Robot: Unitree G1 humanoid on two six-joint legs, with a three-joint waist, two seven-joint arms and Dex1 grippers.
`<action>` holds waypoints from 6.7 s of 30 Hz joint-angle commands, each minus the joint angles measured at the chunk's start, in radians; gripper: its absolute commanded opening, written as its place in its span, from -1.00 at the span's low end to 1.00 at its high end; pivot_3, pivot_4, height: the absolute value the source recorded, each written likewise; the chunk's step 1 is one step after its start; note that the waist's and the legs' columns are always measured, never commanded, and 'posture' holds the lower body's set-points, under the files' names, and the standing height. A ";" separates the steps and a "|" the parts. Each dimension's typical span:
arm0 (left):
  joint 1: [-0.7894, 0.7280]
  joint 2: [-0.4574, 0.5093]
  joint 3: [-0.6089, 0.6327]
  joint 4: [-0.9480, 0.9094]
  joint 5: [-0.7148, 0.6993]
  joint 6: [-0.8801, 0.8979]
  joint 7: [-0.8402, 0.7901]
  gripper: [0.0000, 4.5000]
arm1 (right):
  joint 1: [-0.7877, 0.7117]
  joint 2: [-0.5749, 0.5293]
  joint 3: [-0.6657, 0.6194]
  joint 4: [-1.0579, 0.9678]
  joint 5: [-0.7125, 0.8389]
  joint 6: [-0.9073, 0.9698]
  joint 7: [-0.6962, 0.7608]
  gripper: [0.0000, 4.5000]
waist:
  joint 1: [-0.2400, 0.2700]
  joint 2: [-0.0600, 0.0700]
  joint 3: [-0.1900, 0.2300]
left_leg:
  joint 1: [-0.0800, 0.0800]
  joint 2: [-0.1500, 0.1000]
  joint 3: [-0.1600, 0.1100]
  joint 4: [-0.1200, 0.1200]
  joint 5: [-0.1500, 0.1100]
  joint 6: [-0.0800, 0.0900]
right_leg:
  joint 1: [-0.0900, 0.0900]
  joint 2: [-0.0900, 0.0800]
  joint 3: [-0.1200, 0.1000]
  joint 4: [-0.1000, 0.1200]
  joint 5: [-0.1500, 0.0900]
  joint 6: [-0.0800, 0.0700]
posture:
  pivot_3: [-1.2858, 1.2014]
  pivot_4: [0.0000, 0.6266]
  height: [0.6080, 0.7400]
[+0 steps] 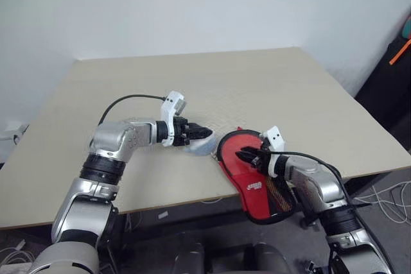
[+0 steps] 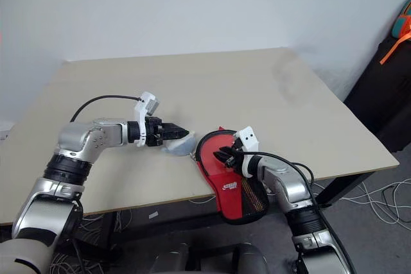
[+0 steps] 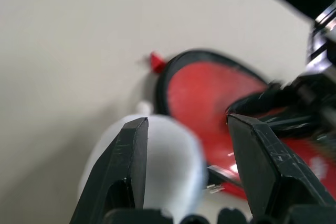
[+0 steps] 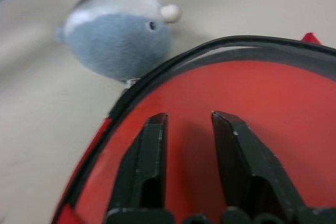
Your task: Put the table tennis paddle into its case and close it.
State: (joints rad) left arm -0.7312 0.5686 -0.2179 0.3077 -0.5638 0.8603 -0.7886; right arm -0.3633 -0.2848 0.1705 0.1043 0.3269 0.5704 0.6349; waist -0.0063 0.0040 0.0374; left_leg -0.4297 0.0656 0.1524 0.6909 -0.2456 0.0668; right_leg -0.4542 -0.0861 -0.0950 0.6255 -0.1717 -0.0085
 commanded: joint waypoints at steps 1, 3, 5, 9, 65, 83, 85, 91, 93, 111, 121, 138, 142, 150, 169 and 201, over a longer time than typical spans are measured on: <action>-0.015 -0.021 -0.020 0.026 0.081 -0.072 -0.037 0.10 | -0.029 0.009 -0.003 0.009 -0.028 -0.035 -0.005 -0.36 | -0.001 0.000 0.000 | 0.000 0.000 0.000 0.000 0.000 0.000 | 0.000 0.000 0.000 0.000 0.000 0.000 | 0.03 -1.00 0.75; -0.005 -0.034 -0.055 0.045 0.152 -0.123 -0.037 0.10 | -0.032 0.016 -0.004 0.018 -0.035 -0.033 -0.008 -0.36 | -0.005 0.000 0.000 | 0.000 0.000 0.000 0.000 0.000 0.000 | 0.000 0.000 0.000 0.000 0.000 0.000 | 0.03 -1.00 0.75; 0.003 -0.047 -0.069 0.062 0.197 -0.159 -0.045 0.10 | -0.034 0.022 -0.005 0.022 -0.039 -0.032 -0.009 -0.36 | -0.009 0.000 0.000 | 0.000 0.000 0.000 0.000 0.000 0.000 | 0.000 0.000 0.000 0.000 0.000 0.000 | 0.03 -1.00 0.75; -0.006 -0.090 -0.070 0.126 0.270 -0.193 -0.024 0.10 | -0.032 0.029 -0.012 0.022 -0.047 -0.033 -0.014 -0.36 | -0.013 0.000 0.000 | 0.001 0.000 -0.001 0.000 0.000 0.000 | 0.001 0.000 0.000 0.000 0.001 0.001 | 0.03 -1.00 0.75; -0.540 -0.398 0.036 0.997 0.650 -0.619 0.342 -1.00 | 0.035 0.004 0.148 -0.009 -0.179 0.152 0.005 -0.38 | 0.003 -0.002 -0.010 | 0.017 0.003 -0.010 0.000 -0.006 0.009 | 0.014 -0.004 -0.003 0.000 -0.001 0.001 | 0.03 -1.00 0.75; -0.624 -0.616 0.196 1.035 0.634 -0.798 0.510 -1.00 | 0.080 0.009 0.159 -0.061 -0.186 0.187 -0.014 -0.38 | 0.003 -0.004 -0.009 | 0.013 0.001 -0.010 -0.001 -0.007 0.011 | 0.011 -0.004 -0.003 -0.001 -0.001 0.001 | 0.03 -1.00 0.75; -0.621 -0.643 0.187 1.037 0.647 -0.813 0.527 -1.00 | 0.084 0.010 0.160 -0.070 -0.186 0.190 -0.020 -0.38 | 0.003 -0.004 -0.009 | 0.013 0.001 -0.011 -0.001 -0.007 0.011 | 0.011 -0.004 -0.003 -0.002 -0.001 0.001 | 0.03 -1.00 0.75; -0.610 -0.713 0.174 1.037 0.678 -0.835 0.510 -1.00 | 0.100 0.007 0.158 -0.090 -0.189 0.192 -0.033 -0.38 | 0.004 -0.004 -0.009 | 0.013 0.001 -0.011 -0.001 -0.007 0.011 | 0.011 -0.005 -0.004 -0.002 -0.001 0.002 | 0.03 -1.00 0.75; -0.594 -0.732 0.162 1.034 0.687 -0.844 0.462 -1.00 | 0.101 0.006 0.153 -0.090 -0.189 0.188 -0.038 -0.38 | 0.004 -0.004 -0.009 | 0.013 0.002 -0.011 -0.001 -0.007 0.012 | 0.012 -0.005 -0.004 -0.002 -0.002 0.002 | 0.03 -1.00 0.75; -0.554 -0.623 0.196 0.984 0.640 -0.845 -0.009 0.03 | 0.075 -0.019 0.136 -0.087 -0.172 0.098 0.013 -0.38 | 0.002 -0.003 -0.009 | 0.013 0.002 -0.012 -0.002 -0.007 0.012 | 0.011 -0.006 -0.005 -0.002 -0.002 0.002 | 0.03 -1.00 0.75; -0.510 -0.425 0.236 0.708 0.474 -0.620 -0.503 0.03 | 0.026 -0.002 0.005 -0.064 -0.120 0.064 -0.004 -0.38 | 0.000 -0.003 -0.006 | 0.011 0.002 -0.013 -0.002 -0.007 0.012 | 0.010 -0.006 -0.005 -0.003 -0.002 0.002 | 0.03 -1.00 0.75; 0.107 -0.276 -0.019 -0.174 0.389 -0.187 -0.466 0.03 | -0.229 0.045 -0.145 0.226 -0.166 -0.096 -0.198 -0.38 | -0.033 0.000 -0.002 | 0.000 -0.001 -0.007 0.001 -0.006 0.011 | 0.000 0.000 0.002 0.001 0.000 0.004 | 0.03 -1.00 0.75; 0.103 -0.289 -0.042 -0.137 0.417 -0.194 -0.362 0.03 | -0.275 0.040 -0.167 0.306 -0.167 -0.101 -0.221 -0.38 | -0.034 0.000 -0.002 | 0.000 -0.001 -0.007 0.001 -0.005 0.010 | 0.000 0.000 0.002 0.001 0.000 0.004 | 0.03 -1.00 0.75; 0.091 -0.342 -0.056 -0.034 0.455 -0.220 -0.184 0.03 | -0.405 0.068 -0.222 0.493 -0.155 -0.153 -0.247 -0.38 | -0.040 0.000 -0.002 | 0.000 -0.001 -0.005 0.000 -0.001 0.010 | 0.000 0.000 0.003 0.001 0.000 0.004 | 0.03 -1.00 0.75; 0.216 -0.298 -0.104 -0.209 0.431 -0.141 -0.103 0.06 | -0.735 0.180 -0.218 1.095 -0.245 -0.452 -0.337 0.82 | -0.041 0.002 -0.003 | 0.001 -0.001 -0.001 0.000 0.000 0.007 | -0.002 0.000 0.005 0.003 0.001 0.004 | 0.03 -1.00 0.75; 0.185 -0.299 -0.162 -0.147 0.457 -0.080 0.060 0.06 | -0.767 0.193 -0.328 1.153 -0.233 -0.415 -0.429 -0.92 | -0.045 0.002 -0.003 | 0.002 -0.002 0.000 0.000 -0.001 0.003 | 0.000 0.000 0.005 0.004 0.001 0.004 | 0.03 -1.00 0.75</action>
State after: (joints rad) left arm -0.5482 0.2684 -0.3461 0.1104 -0.1448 0.7715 -0.7519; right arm -1.1106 -0.0710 -0.1422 1.3193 0.0781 0.1545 0.2058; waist -0.0514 0.0061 0.0341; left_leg -0.4275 0.0639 0.1522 0.6912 -0.2466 0.0699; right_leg -0.4541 -0.0858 -0.0902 0.6297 -0.1710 -0.0041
